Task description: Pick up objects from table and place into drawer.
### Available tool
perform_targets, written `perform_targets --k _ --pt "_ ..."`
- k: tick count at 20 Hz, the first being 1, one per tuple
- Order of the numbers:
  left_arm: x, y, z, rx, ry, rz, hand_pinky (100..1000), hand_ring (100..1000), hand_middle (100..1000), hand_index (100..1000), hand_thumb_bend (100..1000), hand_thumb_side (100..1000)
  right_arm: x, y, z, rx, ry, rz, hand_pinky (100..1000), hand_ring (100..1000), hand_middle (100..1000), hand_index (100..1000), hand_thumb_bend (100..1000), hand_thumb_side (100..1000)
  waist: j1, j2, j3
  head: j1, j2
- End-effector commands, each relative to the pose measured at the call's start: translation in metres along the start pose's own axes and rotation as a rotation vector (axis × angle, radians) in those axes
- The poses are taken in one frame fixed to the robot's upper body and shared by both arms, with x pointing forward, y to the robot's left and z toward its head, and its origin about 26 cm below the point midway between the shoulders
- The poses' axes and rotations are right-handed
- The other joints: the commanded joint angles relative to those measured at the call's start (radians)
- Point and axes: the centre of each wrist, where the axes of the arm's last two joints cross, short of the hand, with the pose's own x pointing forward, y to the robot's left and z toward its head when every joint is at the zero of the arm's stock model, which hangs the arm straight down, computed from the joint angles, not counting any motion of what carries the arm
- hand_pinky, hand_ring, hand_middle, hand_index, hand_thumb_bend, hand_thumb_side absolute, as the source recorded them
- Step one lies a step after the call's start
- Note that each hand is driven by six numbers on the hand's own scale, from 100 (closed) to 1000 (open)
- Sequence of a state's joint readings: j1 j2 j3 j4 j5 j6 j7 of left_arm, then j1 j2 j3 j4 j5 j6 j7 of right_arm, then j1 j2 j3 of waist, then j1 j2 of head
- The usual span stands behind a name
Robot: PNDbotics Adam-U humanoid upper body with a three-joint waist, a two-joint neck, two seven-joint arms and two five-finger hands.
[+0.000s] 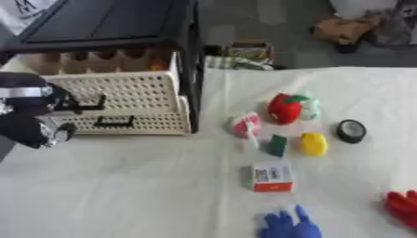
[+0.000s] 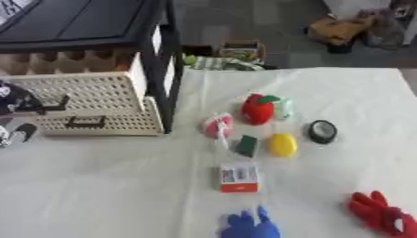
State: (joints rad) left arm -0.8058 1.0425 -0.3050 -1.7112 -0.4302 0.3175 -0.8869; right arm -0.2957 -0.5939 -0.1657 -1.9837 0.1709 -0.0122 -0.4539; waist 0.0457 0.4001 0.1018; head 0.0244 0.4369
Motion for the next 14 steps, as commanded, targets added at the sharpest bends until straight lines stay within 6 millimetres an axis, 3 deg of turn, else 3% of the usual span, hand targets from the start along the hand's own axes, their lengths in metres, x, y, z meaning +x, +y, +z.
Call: perform_targets --k 1,14 --pt "-0.004 0.009 0.016 0.007 0.051 -0.011 100 100 100 827 105 408 0.006 -0.005 -0.007 -0.016 -0.030 -0.001 799 568 636 837 100 807 -0.002 -0.026 0.000 0.003 -0.012" --pt "0.004 0.001 0.030 -0.003 0.031 -0.043 100 100 100 822 105 408 0.006 -0.005 -0.007 -0.023 -0.030 -0.003 799 568 637 837 100 806 -0.006 -0.024 -0.001 0.004 -0.010"
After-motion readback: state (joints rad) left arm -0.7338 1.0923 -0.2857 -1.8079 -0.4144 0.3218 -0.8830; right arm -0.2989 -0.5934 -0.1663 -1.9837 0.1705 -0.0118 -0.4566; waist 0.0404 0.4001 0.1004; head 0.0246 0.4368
